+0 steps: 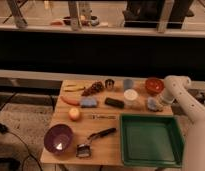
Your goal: Wipe table surface with towel
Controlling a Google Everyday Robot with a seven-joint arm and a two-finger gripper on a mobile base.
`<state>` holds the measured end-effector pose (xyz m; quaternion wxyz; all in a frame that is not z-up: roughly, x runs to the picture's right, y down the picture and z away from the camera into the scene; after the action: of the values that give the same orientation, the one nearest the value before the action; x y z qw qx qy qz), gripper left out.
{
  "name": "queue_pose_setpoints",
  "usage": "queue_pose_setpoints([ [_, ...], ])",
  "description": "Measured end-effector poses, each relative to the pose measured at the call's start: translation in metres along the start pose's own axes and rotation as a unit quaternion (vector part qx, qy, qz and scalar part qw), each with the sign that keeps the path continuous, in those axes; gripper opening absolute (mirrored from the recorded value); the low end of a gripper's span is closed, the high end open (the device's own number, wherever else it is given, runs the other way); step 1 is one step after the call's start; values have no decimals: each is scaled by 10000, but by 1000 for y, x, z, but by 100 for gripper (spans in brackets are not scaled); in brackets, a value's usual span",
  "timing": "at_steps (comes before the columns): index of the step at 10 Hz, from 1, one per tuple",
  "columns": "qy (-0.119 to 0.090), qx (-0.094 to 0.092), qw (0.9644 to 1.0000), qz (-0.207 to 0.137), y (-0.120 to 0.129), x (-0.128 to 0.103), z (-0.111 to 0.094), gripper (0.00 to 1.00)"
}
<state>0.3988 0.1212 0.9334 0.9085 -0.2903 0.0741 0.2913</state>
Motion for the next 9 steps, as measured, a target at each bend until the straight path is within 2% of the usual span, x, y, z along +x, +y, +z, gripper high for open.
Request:
queue_pose_setpoints([
  [5, -129, -40, 9998, -124, 9, -12, 0, 0],
  [9, -458, -112, 9978, -465, 41, -55, -13, 0],
])
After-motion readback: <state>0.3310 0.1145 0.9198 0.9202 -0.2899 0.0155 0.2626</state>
